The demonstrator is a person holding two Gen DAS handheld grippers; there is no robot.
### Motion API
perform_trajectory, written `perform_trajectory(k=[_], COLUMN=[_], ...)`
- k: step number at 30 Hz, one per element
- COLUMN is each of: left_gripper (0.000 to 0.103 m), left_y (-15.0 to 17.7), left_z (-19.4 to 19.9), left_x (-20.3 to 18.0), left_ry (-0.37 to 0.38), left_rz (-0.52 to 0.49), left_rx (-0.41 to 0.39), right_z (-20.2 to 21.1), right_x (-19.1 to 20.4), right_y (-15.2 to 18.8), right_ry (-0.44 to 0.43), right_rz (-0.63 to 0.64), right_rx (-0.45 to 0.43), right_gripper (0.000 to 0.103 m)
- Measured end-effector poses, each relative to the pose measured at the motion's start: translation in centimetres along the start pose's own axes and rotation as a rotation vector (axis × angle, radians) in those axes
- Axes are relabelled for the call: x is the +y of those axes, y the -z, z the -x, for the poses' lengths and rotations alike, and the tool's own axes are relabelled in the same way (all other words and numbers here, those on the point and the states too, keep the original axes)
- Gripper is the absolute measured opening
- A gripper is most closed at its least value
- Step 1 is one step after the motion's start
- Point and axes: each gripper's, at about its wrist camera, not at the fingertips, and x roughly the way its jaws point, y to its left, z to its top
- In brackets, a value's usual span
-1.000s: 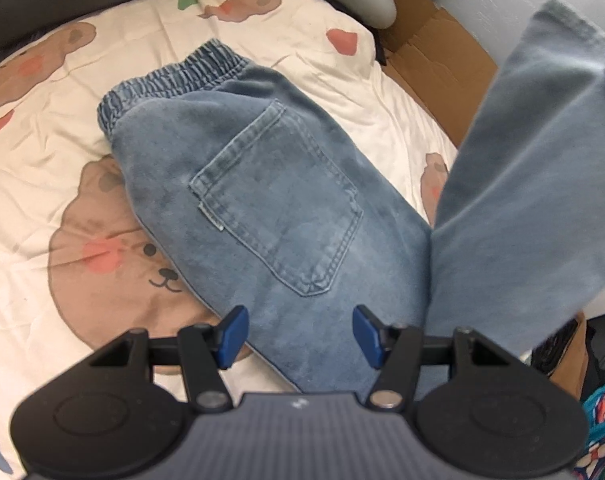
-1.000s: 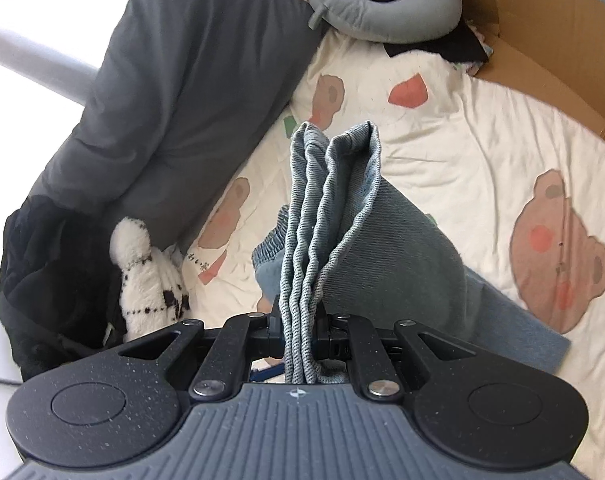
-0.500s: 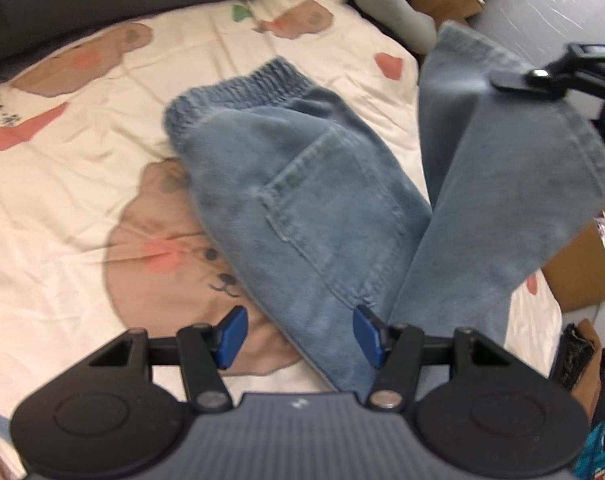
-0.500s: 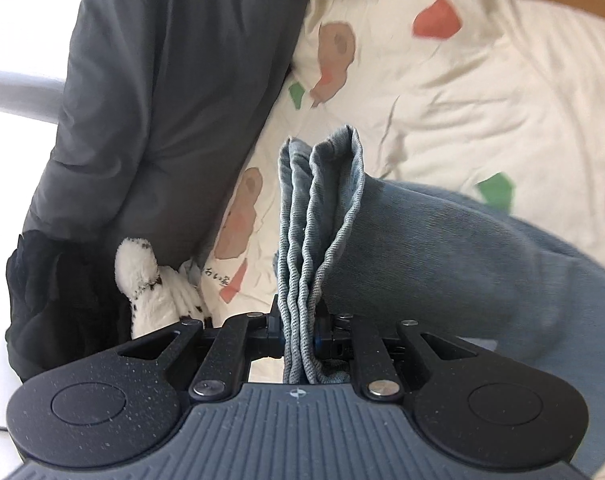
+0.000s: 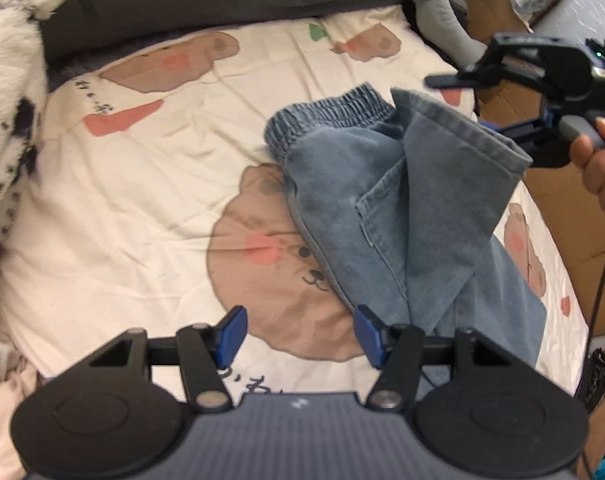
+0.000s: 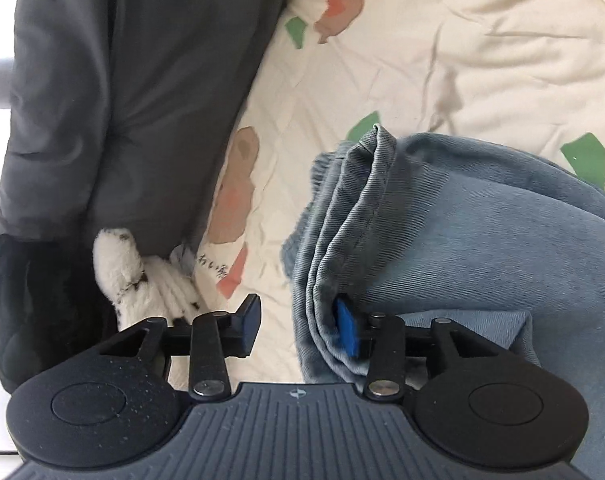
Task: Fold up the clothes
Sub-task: 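Lower the jeans legs onto the waistband with the right tool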
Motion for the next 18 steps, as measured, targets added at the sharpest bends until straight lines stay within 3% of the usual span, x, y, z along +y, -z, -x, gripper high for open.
perform_trajectory(k=[2,4,10,18], left_gripper=[0.062,0.062,0.062,0.068], left_y=[0.0,-0.1,-0.5,-1.1], left_z=[0.6,1.3,4.0,8.1], left_x=[0.2,0.1,-0.5,-1.9], left_ry=[0.001,0.008,0.045,0.077], left_rz=[0.010,0.013,0.028,0.019], left_rx=[-0.010,-0.025,-0.093,-0.168], right_z=[0.9,1.8,5.2,13.4], right_x=[1.1,2.1,4.9,7.0], right_y=[-0.2,-0.4,-0.2,2.1], right_ry=[-0.011,-0.020,-0.018,0.073], right_rz=[0.019,0.039,0.103,0.214], right_rx=[0.004,0.007,0.004,-0.043], right_gripper=[0.064,0.068,0.070,0.074])
